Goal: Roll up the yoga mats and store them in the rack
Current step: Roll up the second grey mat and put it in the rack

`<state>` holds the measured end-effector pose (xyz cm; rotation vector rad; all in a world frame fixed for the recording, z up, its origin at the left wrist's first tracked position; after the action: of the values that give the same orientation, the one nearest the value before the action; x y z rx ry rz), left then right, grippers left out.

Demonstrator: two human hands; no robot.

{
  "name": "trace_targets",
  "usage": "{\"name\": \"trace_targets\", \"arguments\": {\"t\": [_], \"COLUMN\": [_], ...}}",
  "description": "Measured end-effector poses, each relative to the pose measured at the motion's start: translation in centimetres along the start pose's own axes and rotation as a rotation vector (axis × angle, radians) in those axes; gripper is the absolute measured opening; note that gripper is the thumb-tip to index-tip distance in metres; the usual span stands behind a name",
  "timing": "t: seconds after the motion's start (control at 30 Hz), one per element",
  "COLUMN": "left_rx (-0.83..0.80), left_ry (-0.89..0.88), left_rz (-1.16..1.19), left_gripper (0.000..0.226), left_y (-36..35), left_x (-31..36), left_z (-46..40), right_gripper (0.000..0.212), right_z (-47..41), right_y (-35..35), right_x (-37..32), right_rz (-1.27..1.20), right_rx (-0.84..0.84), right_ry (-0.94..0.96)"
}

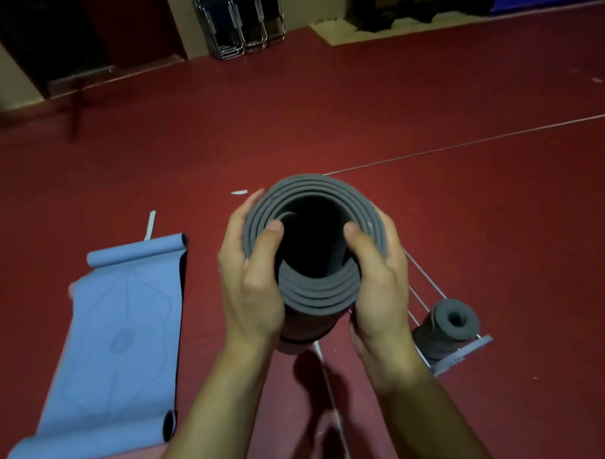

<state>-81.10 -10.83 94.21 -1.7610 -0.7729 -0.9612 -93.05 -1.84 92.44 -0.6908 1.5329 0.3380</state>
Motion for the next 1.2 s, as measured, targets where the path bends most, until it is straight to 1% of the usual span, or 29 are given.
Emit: {"name": "trace_targets", "arguments": {"t": [0.13,0.23,0.43,0.67,0.87,1.1,1.2], "left_rx": [-0.058,-0.097,-0.136,-0.283,-0.383,-0.489,-0.527], "left_ry": [-0.077,-0.071,-0.031,0.048,0.102,0.227,0.277], "left_rz": [0.018,0.053,0.078,0.162,0.199,0.117,0.052], "left_gripper": [0.049,0.047,0.05,0.045,0.044,0.047,0.048], "left_y": [-4.3,-6.8,-11.7,-18.0,-22.1,-25.9,-26.7], "left_x": [2.1,2.1,-0.5,-5.6,-10.8,-19.6,-23.9], "left_z": [-0.1,-0.2,-2.3,-6.7,-11.7,-16.2,-16.9], "right_gripper": [0.05,0.049,0.044,0.039,0.04,0.043,0.044], "right_z": [-1.8,-2.8,-6.4,-12.1,-18.0,-24.3,-26.1], "right_y": [2.8,4.4,8.2,12.1,14.0,17.3,19.1], "right_x": [-4.2,-5.8,-6.3,-6.2,-4.8,0.4,3.1], "right_rz": [0.028,0.05,0.059,0.137,0.217,0.279,0.312], "right_rx": [0.028,0.052,0.176,0.319,0.458,0.6,0.61], "right_ry": [0.078,0.101,0.128,0.176,0.231,0.185,0.131]}}
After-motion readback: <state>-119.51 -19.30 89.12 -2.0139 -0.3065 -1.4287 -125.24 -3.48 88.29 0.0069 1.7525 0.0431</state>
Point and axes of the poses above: each hand's wrist, its own z-axis away from the middle knuckle, its own y-axis out of the back of the hand, x = y × z, the point moved 6 cm from there along -z, towards the middle knuckle, and after that the axes turned 14 degrees about z, right-handed, at the moved point
